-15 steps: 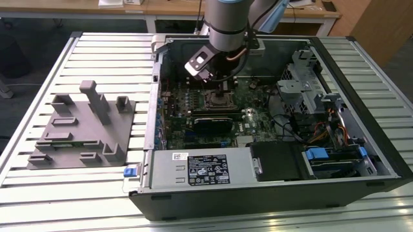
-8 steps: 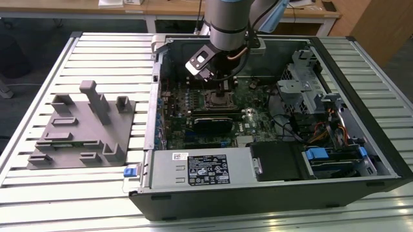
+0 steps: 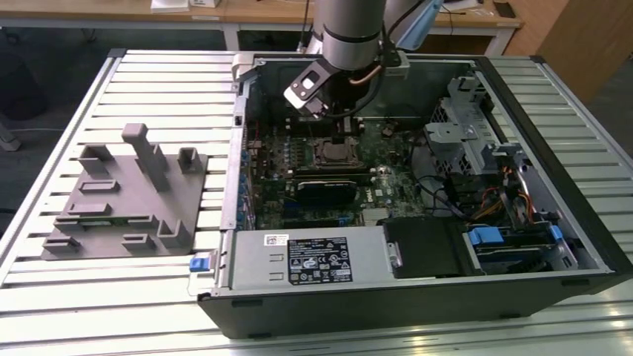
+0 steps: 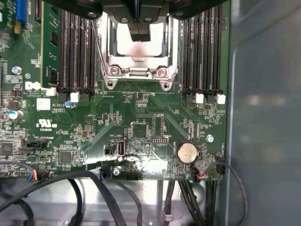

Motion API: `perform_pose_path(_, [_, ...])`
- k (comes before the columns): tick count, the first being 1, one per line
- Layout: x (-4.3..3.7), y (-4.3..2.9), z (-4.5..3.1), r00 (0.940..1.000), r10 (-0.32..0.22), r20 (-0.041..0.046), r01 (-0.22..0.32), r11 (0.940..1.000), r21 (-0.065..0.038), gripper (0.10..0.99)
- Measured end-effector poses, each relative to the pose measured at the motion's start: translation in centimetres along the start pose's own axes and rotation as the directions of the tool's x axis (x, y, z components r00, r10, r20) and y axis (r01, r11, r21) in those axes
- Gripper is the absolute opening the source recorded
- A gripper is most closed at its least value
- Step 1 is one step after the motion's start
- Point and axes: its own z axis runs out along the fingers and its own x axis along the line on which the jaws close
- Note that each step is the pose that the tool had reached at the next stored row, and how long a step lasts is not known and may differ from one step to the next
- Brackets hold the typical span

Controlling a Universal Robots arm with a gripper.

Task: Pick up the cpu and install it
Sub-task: 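Install the first cpu locking lever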

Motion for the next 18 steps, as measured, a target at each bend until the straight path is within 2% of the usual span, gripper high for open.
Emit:
perform_pose_path(10, [0.10, 0.06, -2.22, 1.0000, 0.000, -0.0007, 0.000, 1.0000, 0.001, 0.106])
perform_pose_path(15, [0.17, 0.11, -4.11, 1.0000, 0.000, -0.0007, 0.000, 1.0000, 0.004, 0.106])
perform_pose_path(18, [0.19, 0.12, -4.46, 1.0000, 0.000, -0.0013, 0.000, 1.0000, 0.004, 0.106])
